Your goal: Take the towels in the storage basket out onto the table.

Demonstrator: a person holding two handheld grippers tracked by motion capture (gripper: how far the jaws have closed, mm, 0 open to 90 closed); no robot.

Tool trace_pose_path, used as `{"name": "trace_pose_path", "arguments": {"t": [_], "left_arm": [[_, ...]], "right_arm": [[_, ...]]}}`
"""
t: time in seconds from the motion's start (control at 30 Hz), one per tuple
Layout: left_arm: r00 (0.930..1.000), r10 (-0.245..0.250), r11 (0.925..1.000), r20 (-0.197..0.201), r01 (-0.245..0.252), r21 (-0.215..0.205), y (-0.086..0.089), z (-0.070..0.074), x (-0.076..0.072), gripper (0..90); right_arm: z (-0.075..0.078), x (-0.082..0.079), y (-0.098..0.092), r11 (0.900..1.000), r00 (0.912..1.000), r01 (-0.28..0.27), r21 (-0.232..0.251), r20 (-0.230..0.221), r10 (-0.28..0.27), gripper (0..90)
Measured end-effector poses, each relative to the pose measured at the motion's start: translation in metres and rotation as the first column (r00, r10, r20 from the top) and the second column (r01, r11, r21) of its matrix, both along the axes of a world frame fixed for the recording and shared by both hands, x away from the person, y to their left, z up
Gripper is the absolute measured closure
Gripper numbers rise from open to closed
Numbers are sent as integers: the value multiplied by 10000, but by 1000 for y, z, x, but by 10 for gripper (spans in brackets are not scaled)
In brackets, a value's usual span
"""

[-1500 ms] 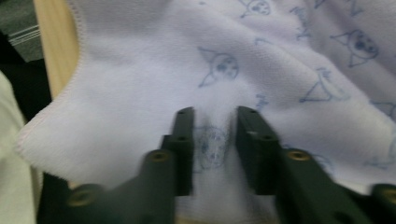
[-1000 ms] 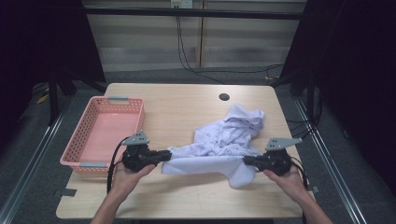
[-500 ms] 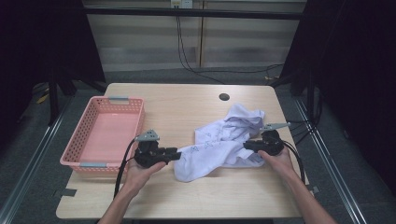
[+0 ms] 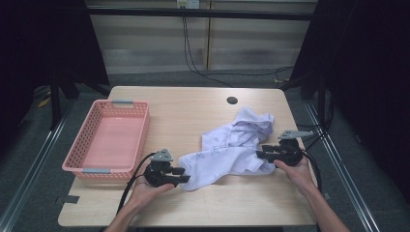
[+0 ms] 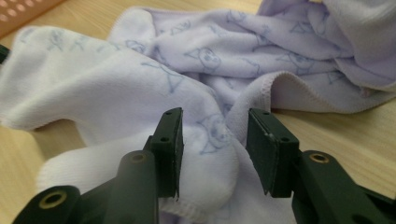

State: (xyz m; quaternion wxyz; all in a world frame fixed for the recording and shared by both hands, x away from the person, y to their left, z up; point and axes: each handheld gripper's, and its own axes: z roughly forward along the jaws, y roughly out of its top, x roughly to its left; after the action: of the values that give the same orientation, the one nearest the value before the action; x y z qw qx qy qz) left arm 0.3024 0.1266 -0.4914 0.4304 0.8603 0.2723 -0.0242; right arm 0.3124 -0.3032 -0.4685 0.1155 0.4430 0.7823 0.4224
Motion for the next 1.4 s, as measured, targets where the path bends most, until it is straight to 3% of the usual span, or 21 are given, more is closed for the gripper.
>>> {"name": "trace_pose_path", "arguments": {"t": [0.2,0.27,0.3,0.33,0.37,0.4,0.43,0.47,0.57,0.6,0.63,0.67,0.7,0.73,0.77,0.93,1.03,1.1,1.13,1.2,1.4], "left_arm": [[9988,-479,9969,-124,486,622,-13,-7,-8,568],[9989,-463,9963,106,454,724,-16,-7,-12,571],[9978,-421,9941,504,368,1017,-18,-7,-14,623],[9978,-421,9941,504,368,1017,-18,-7,-14,656],[9943,-293,9914,1021,158,1300,-20,-7,-16,723],[9943,-293,9914,1021,158,1300,-20,-7,-16,782],[9947,-233,9892,998,86,1460,-19,-6,-13,828],[9947,-233,9892,998,86,1460,-19,-6,-13,862],[9992,-123,9952,390,84,976,-15,-8,-6,892],[9992,-123,9952,390,84,976,-15,-8,-6,894],[9997,-94,9960,241,72,886,-15,-9,-4,895],[9997,-94,9960,241,72,886,-15,-9,-4,895],[9999,-58,9966,141,46,819,-14,-9,-3,895],[9999,-58,9966,141,46,819,-14,-9,-3,896],[10000,-48,9969,68,43,779,-12,-9,-1,896],[10000,57,9992,-63,-55,387,-9,-6,1,897],[10000,-18,9999,26,18,-130,-4,1,-2,877],[9997,-227,9996,75,228,-186,-6,4,-7,731],[9989,-441,9988,167,444,-186,-8,5,-9,731],[9962,-845,9964,205,844,84,-19,1,-13,596],[9947,-985,9922,289,960,793,-28,-7,-13,501]], "right_arm": [[8,-15,-5,9995,9996,-24,324,288,15,513],[13,-23,-4,9988,9990,-145,471,428,125,485],[18,-31,2,9982,9972,-404,452,641,375,445],[18,-31,2,9982,9972,-404,452,641,375,445],[20,-38,10,9948,9943,-844,571,698,803,425],[20,-38,10,9948,9943,-844,571,698,803,425],[17,-41,21,9911,9902,-1252,453,676,1220,394],[17,-41,21,9911,9902,-1252,453,676,1220,394],[4,-37,34,9883,9878,-1511,-216,359,1518,380],[4,-37,34,9883,9878,-1511,-216,359,1518,380],[-6,-34,39,9831,9867,-1605,-879,122,1621,397],[-6,-34,39,9831,9867,-1605,-879,122,1621,397],[-13,-33,40,9795,9858,-1672,-1120,-45,1678,514],[-13,-33,40,9795,9858,-1672,-1120,-45,1678,514],[-14,-33,38,9836,9887,-1500,-999,-70,1500,701],[-10,-33,27,9900,9901,-1397,-202,-140,1394,838],[-6,-35,21,9910,9910,-1335,27,-94,1336,857],[-3,-35,17,9915,9918,-1278,264,-66,1280,857],[-3,-35,17,9915,9918,-1278,264,-66,1280,857],[0,-33,13,9925,9939,-1105,524,7,1106,858],[7,-28,9,9935,9962,-866,738,141,858,857]]}}
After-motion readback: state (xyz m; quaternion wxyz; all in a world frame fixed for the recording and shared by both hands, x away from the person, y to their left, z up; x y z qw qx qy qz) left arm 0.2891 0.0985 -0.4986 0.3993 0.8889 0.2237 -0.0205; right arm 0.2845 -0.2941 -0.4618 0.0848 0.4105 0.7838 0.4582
